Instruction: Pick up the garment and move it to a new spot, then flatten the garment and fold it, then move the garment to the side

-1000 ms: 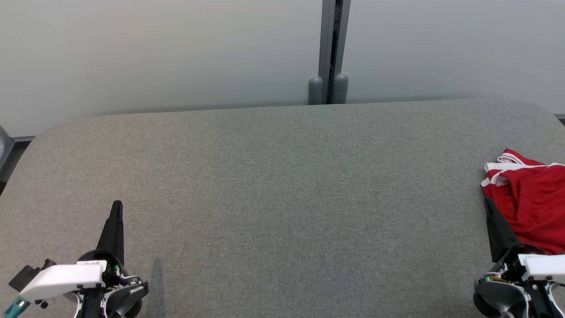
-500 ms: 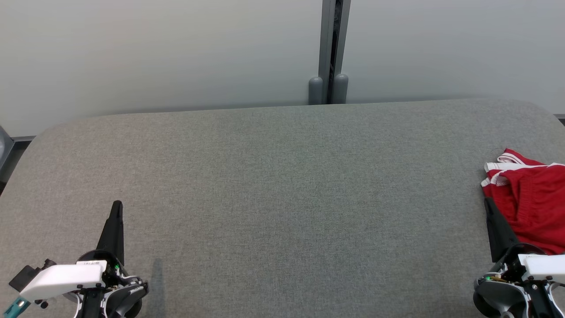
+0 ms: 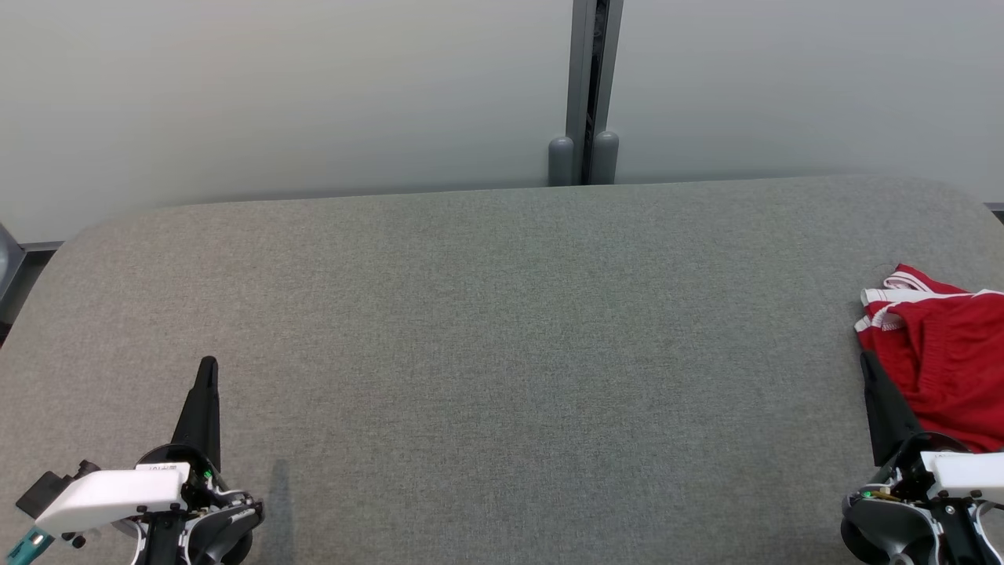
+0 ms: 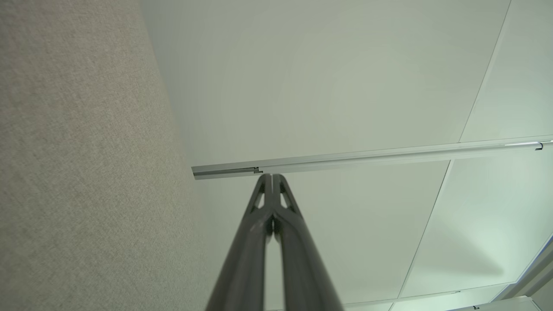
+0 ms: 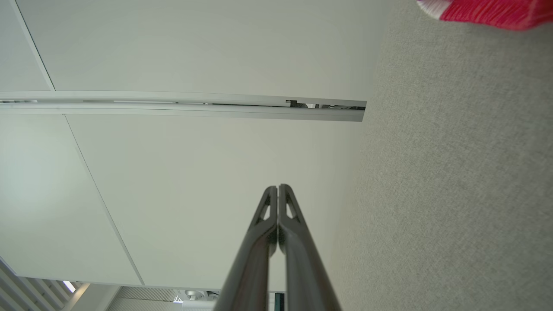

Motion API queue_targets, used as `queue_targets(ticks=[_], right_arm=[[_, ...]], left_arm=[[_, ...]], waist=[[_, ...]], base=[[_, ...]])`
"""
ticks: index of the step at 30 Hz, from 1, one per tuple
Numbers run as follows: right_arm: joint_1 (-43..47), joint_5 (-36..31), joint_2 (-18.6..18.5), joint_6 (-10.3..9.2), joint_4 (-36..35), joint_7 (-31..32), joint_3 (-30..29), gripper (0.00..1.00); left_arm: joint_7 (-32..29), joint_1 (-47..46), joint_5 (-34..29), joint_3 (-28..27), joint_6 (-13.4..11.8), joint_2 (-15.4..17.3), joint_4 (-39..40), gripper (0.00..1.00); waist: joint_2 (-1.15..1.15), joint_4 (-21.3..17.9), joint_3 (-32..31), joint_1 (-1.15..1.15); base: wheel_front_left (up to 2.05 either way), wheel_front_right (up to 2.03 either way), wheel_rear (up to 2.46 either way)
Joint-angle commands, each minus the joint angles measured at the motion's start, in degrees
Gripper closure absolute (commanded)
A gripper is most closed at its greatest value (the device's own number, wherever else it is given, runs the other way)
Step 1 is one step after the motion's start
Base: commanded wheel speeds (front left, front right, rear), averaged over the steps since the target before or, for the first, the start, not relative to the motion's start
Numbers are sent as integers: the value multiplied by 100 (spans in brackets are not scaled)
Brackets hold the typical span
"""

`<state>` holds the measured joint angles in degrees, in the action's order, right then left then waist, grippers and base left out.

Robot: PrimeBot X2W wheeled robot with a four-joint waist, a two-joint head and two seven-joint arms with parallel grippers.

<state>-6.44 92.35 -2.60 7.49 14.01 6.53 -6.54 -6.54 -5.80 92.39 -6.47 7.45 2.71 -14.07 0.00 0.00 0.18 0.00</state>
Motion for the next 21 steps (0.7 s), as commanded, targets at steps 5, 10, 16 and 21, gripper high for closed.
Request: queue_targets(ticks=[5,10,16,21], right_arm=[[49,15,-53,0,-19,21,-8,100],[49,15,-53,0,-19,21,-7,100],[49,15,-53,0,-19,21,-7,100],[49,15,-53,0,-19,21,-7,100]], left_arm=[[-17,-81,8,-21,19,32,18,100],[-17,-81,8,-21,19,32,18,100],[-17,-81,8,-21,19,32,18,100],[-17,-81,8,-21,19,32,18,100]], waist=[[0,0,0,0],[0,0,0,0],[0,0,0,0],[0,0,0,0]], base=[[0,0,0],[0,0,0],[0,0,0],[0,0,0]])
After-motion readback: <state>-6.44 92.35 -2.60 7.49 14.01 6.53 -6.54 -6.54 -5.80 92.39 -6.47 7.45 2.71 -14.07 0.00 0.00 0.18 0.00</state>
